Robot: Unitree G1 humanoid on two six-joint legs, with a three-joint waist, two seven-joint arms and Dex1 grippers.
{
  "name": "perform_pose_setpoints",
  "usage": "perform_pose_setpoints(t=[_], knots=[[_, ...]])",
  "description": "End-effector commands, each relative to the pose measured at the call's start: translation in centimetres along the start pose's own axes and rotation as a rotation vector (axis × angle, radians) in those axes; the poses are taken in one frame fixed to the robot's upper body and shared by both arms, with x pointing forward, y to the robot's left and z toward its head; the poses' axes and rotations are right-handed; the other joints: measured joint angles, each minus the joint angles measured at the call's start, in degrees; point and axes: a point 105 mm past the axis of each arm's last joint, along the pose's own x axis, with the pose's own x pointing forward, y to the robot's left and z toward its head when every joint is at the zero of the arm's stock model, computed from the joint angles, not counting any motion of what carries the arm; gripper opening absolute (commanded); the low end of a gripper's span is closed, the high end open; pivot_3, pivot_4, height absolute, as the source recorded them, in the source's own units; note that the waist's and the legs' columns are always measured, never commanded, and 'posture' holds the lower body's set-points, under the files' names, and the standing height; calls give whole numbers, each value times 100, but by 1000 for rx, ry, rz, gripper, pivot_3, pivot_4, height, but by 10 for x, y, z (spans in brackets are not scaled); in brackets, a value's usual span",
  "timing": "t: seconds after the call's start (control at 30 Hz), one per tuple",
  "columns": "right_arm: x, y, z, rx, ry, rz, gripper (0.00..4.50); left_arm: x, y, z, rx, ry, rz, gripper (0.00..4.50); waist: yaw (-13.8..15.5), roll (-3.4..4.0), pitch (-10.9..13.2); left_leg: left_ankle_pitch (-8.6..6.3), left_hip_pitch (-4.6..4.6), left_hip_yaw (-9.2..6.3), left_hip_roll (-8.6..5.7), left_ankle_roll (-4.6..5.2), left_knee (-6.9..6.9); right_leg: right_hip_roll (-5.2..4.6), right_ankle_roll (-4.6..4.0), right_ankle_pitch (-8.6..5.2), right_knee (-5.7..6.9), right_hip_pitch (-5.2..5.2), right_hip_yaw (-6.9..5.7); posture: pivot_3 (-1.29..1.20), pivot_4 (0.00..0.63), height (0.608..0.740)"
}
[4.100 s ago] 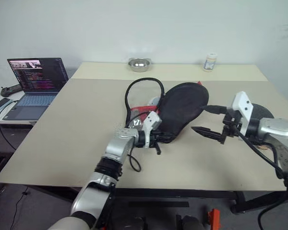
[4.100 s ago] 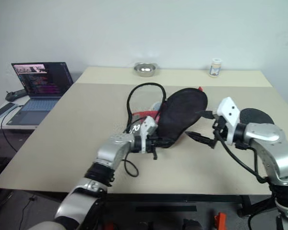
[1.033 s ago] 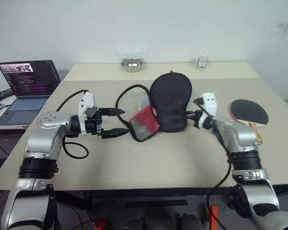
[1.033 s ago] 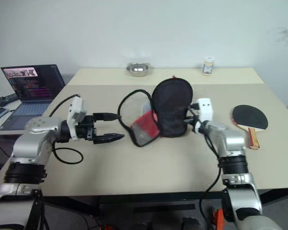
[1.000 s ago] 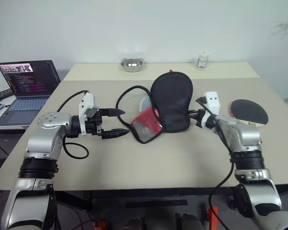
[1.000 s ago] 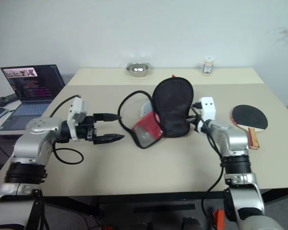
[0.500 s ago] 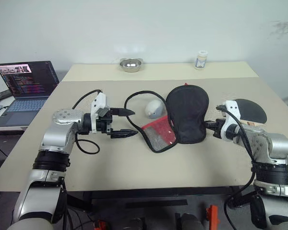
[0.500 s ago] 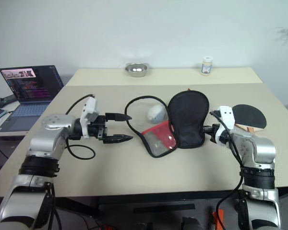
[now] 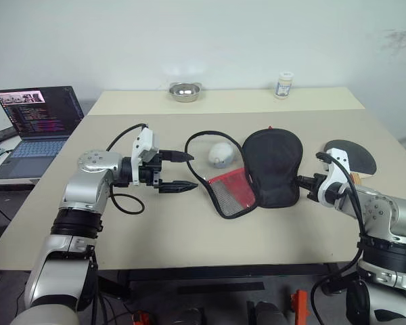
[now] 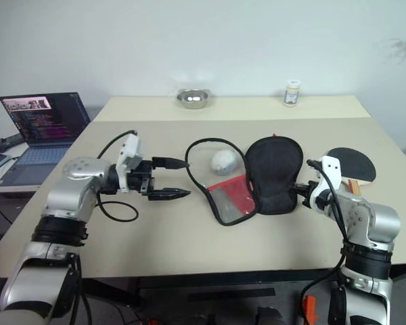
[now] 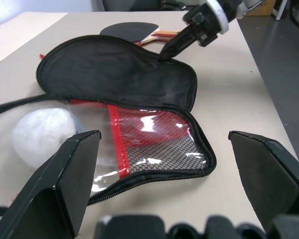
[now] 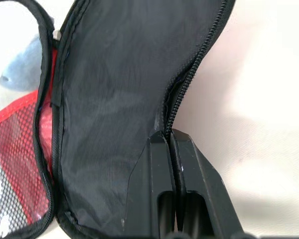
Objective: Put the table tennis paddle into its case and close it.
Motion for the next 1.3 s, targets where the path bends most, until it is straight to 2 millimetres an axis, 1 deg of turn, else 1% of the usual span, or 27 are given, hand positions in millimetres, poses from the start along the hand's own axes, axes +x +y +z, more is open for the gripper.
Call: perform_pose_setpoints(t=[0.03, 0.13, 0.23, 0.4, 0.43, 0.5, 0.6, 0.63, 0.67, 0.77, 0.9, 0.97, 1.13, 1.2, 1.3], knots=[[-2, -8, 17, -18, -51, -27, 30, 1, 4, 12, 47, -14, -4, 4500, 0, 0, 0, 0, 0, 1, 0, 0, 0, 0, 0, 0, -1, 0, 1, 0, 150, 740], [1, -8, 14, -32, -34, -15, 30, 2, 4, 11, 48, -15, -4, 4500, -13, 0, 0, 0, 0, 3, 1, -1, -1, 0, 0, 0, -1, -1, 2, 0, 150, 740], [5, -11, 12, -35, -27, -22, 597, 3, 3, 11, 50, -16, -8, 4500, -19, 0, 0, 0, 0, 7, 2, 0, -1, 0, 0, 0, -1, -2, 5, 0, 150, 740], [4, -6, 17, -94, -38, 3, 2310, 3, 3, 11, 53, -15, -7, 4500, -17, 0, 0, 0, 0, 7, 1, -1, 0, 0, 0, 0, -1, -2, 6, 0, 150, 740], [2, -3, 21, -125, -47, 21, 2593, 2, 3, 11, 53, -15, -6, 4500, -16, 0, 0, 0, 0, 8, 1, 0, -1, 0, 0, 0, -1, -2, 6, 0, 150, 740], [-1, 0, 26, -174, -57, 45, 3316, 2, 3, 11, 53, -14, -5, 4500, -15, 0, 0, 0, 0, 8, 1, 0, 0, 0, 1, 0, -2, -2, 5, 0, 150, 740], [-14, 6, 37, -314, -69, 119, 4386, 2, 2, 13, 47, -24, -4, 4500, -13, 0, 1, 0, -1, 9, 1, 0, 0, 0, 1, 0, -3, -1, 4, 0, 150, 740], [-18, 6, 40, -350, -70, 129, 4454, 2, 2, 14, 46, -26, -4, 4500, -12, 0, 1, 0, -1, 9, 1, 1, 0, 1, 1, -1, -5, -1, 4, 0, 150, 740], [-24, 1, 44, -374, -77, 119, 4454, 3, 0, 15, 42, -33, -9, 4500, -11, -1, 1, -1, -1, 9, 1, 1, 0, 0, 2, -1, -5, -1, 3, 0, 150, 740], [-33, -21, 54, -384, -98, 42, 4454, 7, -6, 19, 32, -54, -35, 4500, -3, -3, 1, -3, -2, 9, 1, 6, 1, 0, 2, -1, -8, 2, 2, 0, 150, 740], [-39, -69, 67, -311, -156, -208, 4454, 20, -19, 24, 40, -67, -88, 4500, 15, -4, 2, -2, 0, 13, 2, 4, 2, -1, 2, -1, -6, 3, 7, 0, 150, 740], [-39, -85, 65, -276, -151, -282, 4454, 30, -23, 26, 45, -71, -105, 4500, 45, -4, 2, -1, 0, 15, 2, 2, 3, -1, 2, 0, -5, 3, 9, 0, 150, 740], [-35, -115, 62, -153, -147, -433, 4454, 50, -26, 32, 70, -70, -115, 4500, 42, -3, 2, -1, 7, 37, 6, 2, 1, 1, 2, 0, -4, 2, 25, 0, 150, 740], [-33, -121, 60, -125, -140, -453, 4454, 54, -26, 33, 79, -73, -117, 4500, 46, -3, 2, 0, 6, 39, 6, 3, 1, 0, 3, 1, -3, 1, 27, 0, 150, 740], [-23, -126, 52, -127, -98, -459, 4454, 57, -25, 31, 89, -61, -120, 4500, 44, -3, 2, 0, 6, 41, 6, 4, 0, 1, 3, 1, -5, 1, 27, 0, 150, 740]])
